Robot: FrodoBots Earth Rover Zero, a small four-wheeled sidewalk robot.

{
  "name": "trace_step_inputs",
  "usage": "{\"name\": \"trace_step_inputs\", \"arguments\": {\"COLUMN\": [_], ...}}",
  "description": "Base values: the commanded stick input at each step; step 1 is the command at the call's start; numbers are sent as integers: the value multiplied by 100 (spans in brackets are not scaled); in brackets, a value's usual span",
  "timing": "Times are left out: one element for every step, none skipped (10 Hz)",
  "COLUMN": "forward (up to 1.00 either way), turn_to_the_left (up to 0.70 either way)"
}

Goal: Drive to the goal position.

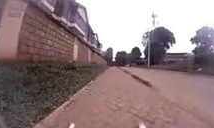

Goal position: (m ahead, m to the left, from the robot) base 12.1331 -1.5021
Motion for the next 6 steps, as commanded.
{"name": "trace_step_inputs", "arguments": {"forward": [70, 70, 70, 70, 70, 70], "turn_to_the_left": [0, 0, 0, 0, 0, 0]}}
